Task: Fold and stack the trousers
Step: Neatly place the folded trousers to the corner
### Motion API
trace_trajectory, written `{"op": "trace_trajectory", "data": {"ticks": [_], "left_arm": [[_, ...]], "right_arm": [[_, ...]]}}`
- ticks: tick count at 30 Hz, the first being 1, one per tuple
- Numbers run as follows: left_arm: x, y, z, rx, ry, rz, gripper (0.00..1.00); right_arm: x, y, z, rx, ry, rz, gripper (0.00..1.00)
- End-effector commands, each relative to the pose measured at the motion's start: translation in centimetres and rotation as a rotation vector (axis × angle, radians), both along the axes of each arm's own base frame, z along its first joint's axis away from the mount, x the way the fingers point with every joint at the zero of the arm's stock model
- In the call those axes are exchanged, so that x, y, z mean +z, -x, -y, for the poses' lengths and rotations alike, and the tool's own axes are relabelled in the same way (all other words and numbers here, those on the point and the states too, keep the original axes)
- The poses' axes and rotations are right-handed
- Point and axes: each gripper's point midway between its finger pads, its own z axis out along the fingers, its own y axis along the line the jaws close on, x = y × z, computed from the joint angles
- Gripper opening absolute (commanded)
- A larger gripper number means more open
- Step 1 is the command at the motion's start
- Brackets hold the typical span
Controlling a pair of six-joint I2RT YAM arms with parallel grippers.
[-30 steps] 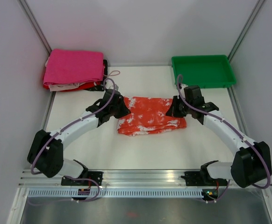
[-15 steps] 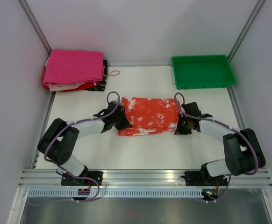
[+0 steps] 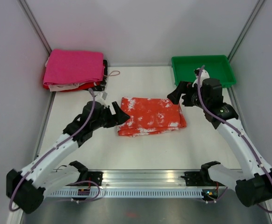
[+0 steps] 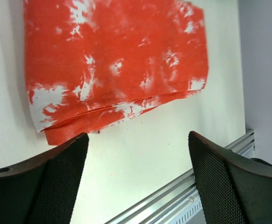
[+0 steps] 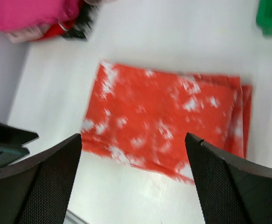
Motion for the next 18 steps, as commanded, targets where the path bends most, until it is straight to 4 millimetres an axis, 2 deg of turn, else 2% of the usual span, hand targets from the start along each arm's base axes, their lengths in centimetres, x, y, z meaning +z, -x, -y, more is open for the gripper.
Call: {"op": "trace_trajectory", "data": {"ticks": [1,2,3,4,5,7,8,9,10,12,13,14,18], "left_arm": [[0.1,2.2,-3.6,0.05,-0.098,0.038,0.93],[-0.1,2.7,-4.3,0.072,-0.098,0.04,0.97],[-0.9,3.7,-5.7,0.13,-0.1,0.024,0.99],[-1.4,4.2,-6.2,0.153,-0.097,0.01,1.0],[-2.3,5.3,-7.0,0.173,-0.094,-0.012,1.0],[-2.9,6.3,-7.3,0.204,-0.054,-0.05,1.0],[-3.7,6.9,-7.4,0.202,-0.046,-0.072,1.0],[-3.6,7.5,-7.2,0.188,-0.012,-0.074,1.0],[-3.7,7.8,-7.1,0.18,-0.002,-0.078,1.0],[-4.6,8.5,-7.3,0.177,0.003,-0.1,1.0],[-5.0,8.7,-7.4,0.184,-0.002,-0.109,1.0],[-5.5,8.9,-7.6,0.194,-0.007,-0.125,1.0],[-6.7,9.4,-8.4,0.222,-0.048,-0.168,1.0]], "right_arm": [[2.3,-0.3,-0.6,0.007,-0.088,0.107,0.98],[3.0,-0.2,-0.8,-0.012,-0.144,0.135,0.98],[6.3,-0.1,-0.7,-0.056,-0.269,0.237,0.98],[4.7,0.1,-0.5,-0.088,-0.304,0.23,0.98],[5.4,0.3,0.1,-0.125,-0.336,0.261,0.98],[3.7,-0.4,1.7,-0.224,-0.28,0.234,0.98],[2.0,-1.0,2.0,-0.238,-0.222,0.187,0.98],[0.0,-0.8,2.5,-0.244,-0.149,0.121,0.98],[-0.2,-1.1,2.7,-0.232,-0.09,0.113,0.98],[-3.7,-1.8,3.6,-0.261,0.016,-0.005,0.98],[-4.2,-2.2,3.9,-0.28,0.042,-0.027,0.98],[-6.0,-2.6,4.5,-0.315,0.083,-0.078,0.98],[-9.7,-3.5,5.9,-0.378,0.169,-0.133,0.98]]}}
